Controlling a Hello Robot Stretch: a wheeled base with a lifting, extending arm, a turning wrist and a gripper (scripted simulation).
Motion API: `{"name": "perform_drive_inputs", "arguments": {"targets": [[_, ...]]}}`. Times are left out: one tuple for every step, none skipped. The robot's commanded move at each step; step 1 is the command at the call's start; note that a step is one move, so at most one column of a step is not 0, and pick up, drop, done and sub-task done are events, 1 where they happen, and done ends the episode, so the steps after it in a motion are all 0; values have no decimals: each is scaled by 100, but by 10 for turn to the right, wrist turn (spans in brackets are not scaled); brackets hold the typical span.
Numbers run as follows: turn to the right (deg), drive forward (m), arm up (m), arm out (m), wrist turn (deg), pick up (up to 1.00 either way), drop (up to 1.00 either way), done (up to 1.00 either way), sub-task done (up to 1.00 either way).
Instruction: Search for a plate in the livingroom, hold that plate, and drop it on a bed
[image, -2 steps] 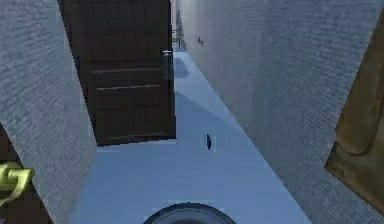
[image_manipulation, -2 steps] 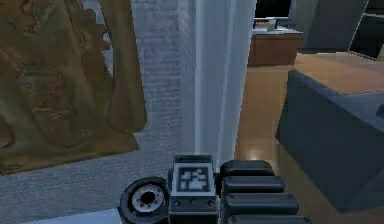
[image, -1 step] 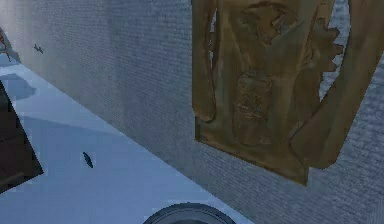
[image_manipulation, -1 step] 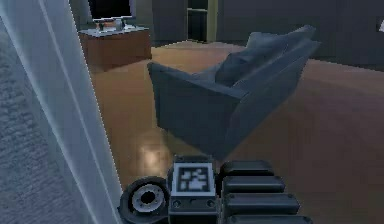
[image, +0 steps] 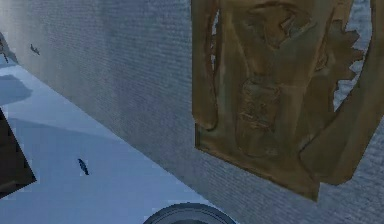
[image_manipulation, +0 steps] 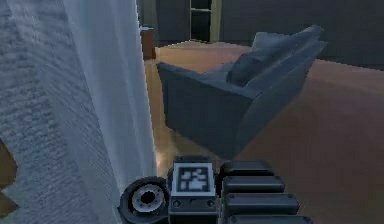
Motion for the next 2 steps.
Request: {"name": "perform_drive_inputs", "arguments": {"targets": [[-240,0,0,0,0,0,0,0,0],[0,100,0,0,0,0,0,0,0]]}}
